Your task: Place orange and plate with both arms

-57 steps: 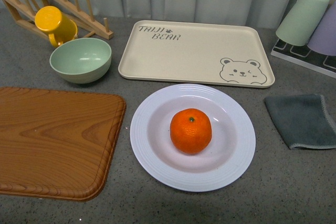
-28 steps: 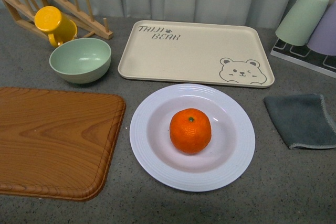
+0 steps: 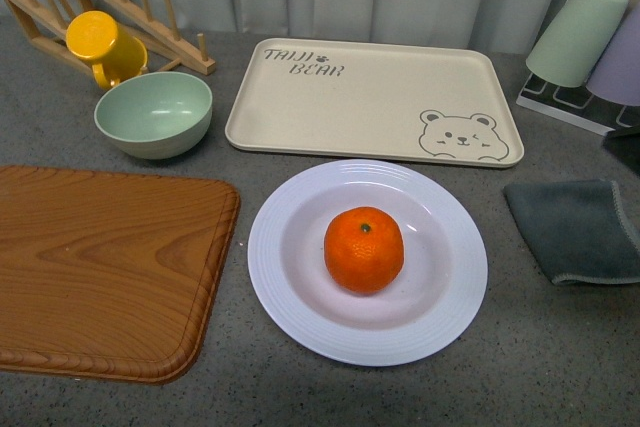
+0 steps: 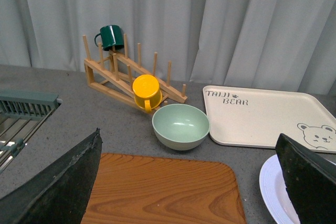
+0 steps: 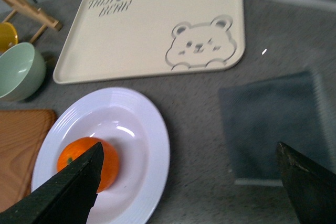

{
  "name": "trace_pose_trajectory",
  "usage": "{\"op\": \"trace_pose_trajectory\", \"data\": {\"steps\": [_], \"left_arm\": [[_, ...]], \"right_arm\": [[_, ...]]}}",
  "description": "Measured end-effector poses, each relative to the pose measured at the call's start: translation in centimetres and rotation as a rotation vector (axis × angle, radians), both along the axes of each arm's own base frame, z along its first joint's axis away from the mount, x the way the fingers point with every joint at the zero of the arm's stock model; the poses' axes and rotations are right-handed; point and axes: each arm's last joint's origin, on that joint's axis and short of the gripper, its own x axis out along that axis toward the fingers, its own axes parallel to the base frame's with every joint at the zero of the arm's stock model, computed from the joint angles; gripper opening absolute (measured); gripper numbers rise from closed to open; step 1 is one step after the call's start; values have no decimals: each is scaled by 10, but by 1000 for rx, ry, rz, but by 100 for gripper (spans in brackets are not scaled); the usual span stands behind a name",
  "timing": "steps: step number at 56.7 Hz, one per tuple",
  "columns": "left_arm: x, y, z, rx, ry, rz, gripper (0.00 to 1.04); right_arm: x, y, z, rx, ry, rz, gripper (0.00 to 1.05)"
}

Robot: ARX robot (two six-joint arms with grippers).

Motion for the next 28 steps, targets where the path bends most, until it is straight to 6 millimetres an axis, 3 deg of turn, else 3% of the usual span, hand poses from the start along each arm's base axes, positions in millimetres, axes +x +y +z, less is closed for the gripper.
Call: {"op": "trace_pose_trajectory", "data": {"steps": [12, 28], "left_arm": [[0, 0, 0, 0, 0, 0, 98], [0, 0, 0, 0, 0, 0, 98]], "right_arm": [[26, 0, -45, 270, 293, 42, 96], [48, 14, -85, 462, 495, 80, 96]]}}
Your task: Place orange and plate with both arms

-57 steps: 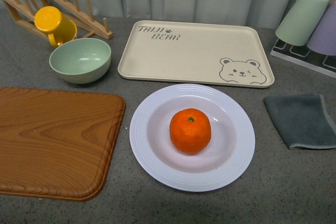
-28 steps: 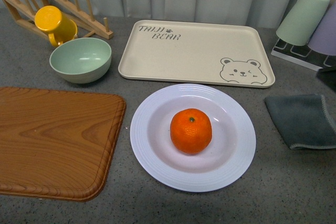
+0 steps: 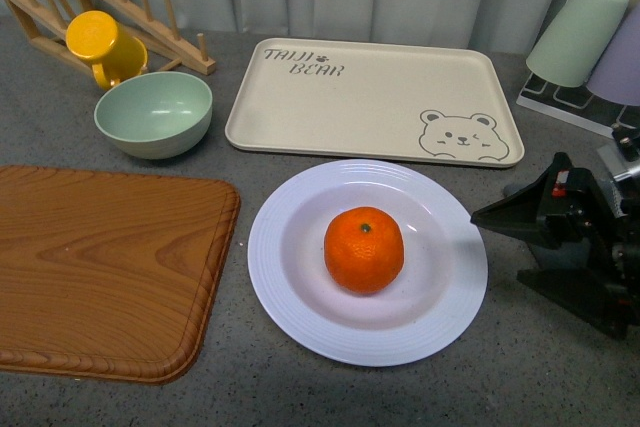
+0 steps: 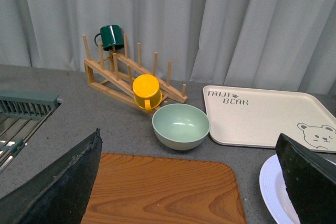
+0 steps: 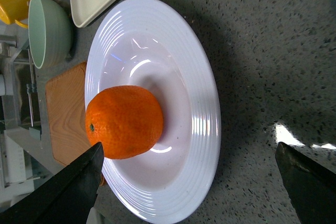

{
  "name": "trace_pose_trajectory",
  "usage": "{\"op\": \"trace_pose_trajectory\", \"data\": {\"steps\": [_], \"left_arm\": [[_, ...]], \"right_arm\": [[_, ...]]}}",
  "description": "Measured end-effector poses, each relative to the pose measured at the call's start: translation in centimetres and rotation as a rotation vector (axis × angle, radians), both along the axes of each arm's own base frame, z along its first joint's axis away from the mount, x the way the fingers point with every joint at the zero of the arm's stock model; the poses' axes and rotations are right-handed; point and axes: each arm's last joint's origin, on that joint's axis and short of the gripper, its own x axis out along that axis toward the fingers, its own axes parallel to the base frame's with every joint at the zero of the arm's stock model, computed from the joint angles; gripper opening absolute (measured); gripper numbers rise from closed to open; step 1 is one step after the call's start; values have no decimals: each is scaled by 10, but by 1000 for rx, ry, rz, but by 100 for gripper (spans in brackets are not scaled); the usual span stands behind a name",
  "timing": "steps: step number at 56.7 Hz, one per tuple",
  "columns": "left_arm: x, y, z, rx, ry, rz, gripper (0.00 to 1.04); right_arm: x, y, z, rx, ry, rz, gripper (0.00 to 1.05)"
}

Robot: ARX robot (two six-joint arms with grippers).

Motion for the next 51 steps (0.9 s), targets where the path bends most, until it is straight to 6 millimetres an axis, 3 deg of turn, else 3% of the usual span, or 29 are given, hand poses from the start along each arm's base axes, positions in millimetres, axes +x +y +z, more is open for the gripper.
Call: {"op": "trace_pose_trajectory", "data": {"steps": [21, 43, 51], "left_arm": [[0, 0, 0, 0, 0, 0, 98], [0, 0, 0, 0, 0, 0, 98], [0, 0, 0, 0, 0, 0, 98]], "right_arm": [[27, 21, -21, 95, 44, -8, 96], [38, 43, -33, 136, 80, -1, 96], [37, 45, -37, 130, 95, -4, 75]]}}
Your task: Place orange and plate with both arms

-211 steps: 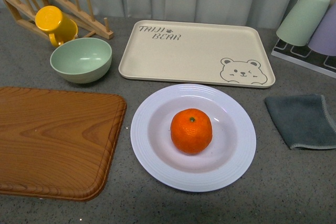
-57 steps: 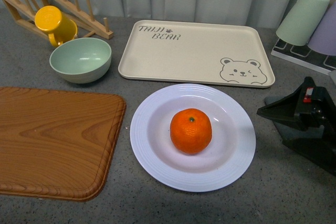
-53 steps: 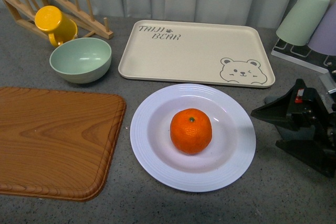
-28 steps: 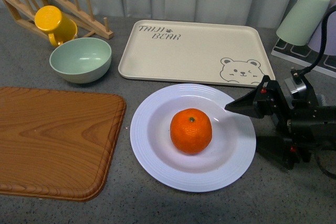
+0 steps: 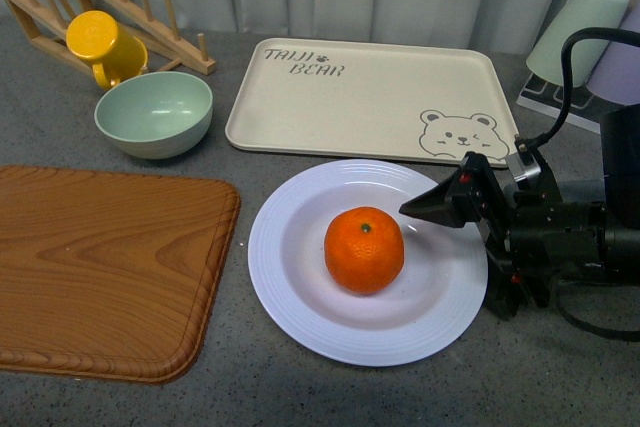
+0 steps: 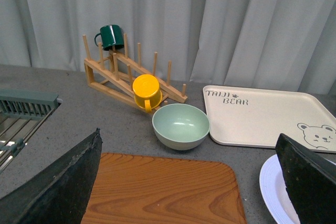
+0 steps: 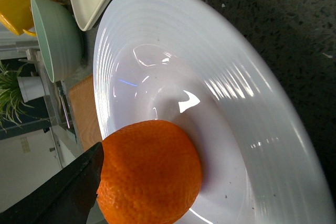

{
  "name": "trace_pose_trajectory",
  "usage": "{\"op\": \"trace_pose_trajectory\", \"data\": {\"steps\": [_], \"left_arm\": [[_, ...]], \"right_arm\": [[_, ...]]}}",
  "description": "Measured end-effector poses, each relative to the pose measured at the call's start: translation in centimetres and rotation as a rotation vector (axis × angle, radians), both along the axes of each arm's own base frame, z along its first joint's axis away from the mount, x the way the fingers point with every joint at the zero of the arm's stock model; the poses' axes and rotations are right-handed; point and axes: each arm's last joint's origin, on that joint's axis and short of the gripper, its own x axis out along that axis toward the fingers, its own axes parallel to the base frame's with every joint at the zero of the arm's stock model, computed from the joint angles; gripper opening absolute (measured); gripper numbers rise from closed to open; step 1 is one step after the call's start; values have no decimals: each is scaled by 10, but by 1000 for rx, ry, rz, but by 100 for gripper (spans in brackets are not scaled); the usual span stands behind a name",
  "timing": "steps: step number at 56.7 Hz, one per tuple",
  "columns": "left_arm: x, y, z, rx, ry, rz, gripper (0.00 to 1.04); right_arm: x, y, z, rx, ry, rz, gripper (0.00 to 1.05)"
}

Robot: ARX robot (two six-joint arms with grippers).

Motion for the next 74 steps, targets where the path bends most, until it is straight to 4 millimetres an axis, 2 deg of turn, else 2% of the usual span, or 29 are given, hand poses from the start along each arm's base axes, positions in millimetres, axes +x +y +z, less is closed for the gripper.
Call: {"op": "trace_pose_trajectory", "data": {"steps": [3, 10, 20, 41, 49, 60, 69, 74], "left_arm": [[0, 0, 0, 0, 0, 0, 98], [0, 0, 0, 0, 0, 0, 98], [0, 0, 0, 0, 0, 0, 98], [0, 0, 0, 0, 0, 0, 98], [0, 0, 0, 1, 0, 0, 98], [0, 0, 0, 1, 0, 0, 98], [0, 0, 0, 1, 0, 0, 98], [0, 0, 0, 1, 0, 0, 98]], "right_arm": [[-1, 0, -2, -4, 8, -2, 66], [-3, -1, -6, -11, 23, -8, 35], [-4, -3, -6, -1, 24, -4, 6], [-6, -5, -5, 1, -7, -17, 4], [-3, -10, 8, 4, -47, -33, 4], [11, -18, 43, 15, -156, -59, 4], [31, -24, 55, 8, -193, -73, 4], [49, -28, 62, 7, -219, -85, 4]]}}
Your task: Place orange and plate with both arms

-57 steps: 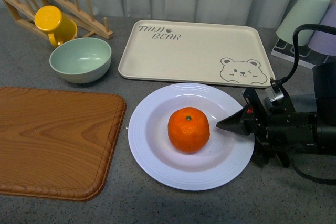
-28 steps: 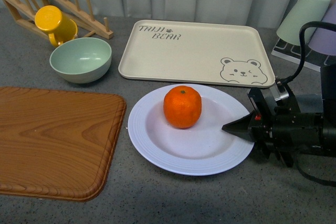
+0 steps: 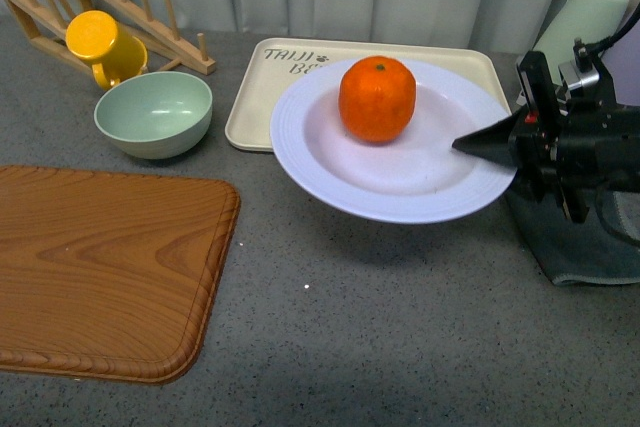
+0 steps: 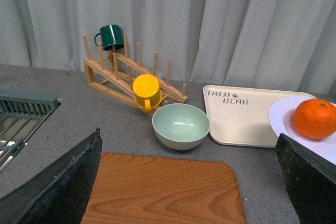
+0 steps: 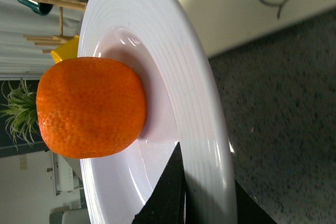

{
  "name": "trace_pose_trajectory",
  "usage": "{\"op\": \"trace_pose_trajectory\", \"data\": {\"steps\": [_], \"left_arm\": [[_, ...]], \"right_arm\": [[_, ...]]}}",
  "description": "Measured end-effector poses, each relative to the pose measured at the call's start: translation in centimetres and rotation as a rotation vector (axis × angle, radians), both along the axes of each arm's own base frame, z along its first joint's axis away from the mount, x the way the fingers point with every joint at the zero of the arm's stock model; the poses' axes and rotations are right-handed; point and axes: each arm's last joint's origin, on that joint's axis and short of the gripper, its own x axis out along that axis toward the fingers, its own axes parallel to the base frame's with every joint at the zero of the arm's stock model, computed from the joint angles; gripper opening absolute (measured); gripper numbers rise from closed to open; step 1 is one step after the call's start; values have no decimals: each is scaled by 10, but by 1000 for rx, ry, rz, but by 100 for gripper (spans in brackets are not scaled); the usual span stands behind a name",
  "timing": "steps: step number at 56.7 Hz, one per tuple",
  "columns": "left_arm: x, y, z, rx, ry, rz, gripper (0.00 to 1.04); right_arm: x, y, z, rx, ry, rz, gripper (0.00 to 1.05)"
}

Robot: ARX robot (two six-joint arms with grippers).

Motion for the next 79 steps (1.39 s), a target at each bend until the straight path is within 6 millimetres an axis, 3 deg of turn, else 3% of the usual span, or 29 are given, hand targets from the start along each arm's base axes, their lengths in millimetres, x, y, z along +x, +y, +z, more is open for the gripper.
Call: {"op": "trace_pose_trajectory", "data": {"steps": [8, 26, 42, 55, 79], "left_arm": [[0, 0, 0, 0, 0, 0, 98], [0, 0, 0, 0, 0, 0, 98], [0, 0, 0, 0, 0, 0, 98], [0, 0, 0, 0, 0, 0, 98], [0, 0, 0, 0, 0, 0, 98]], "right_arm": [[36, -4, 6, -6, -28, -16, 4], [101, 0, -11, -31, -8, -37, 4], [146, 17, -24, -74, 25, -50, 4], [158, 22, -37, -141, 62, -72, 4], [156, 19, -34, -192, 41, -62, 66]]}}
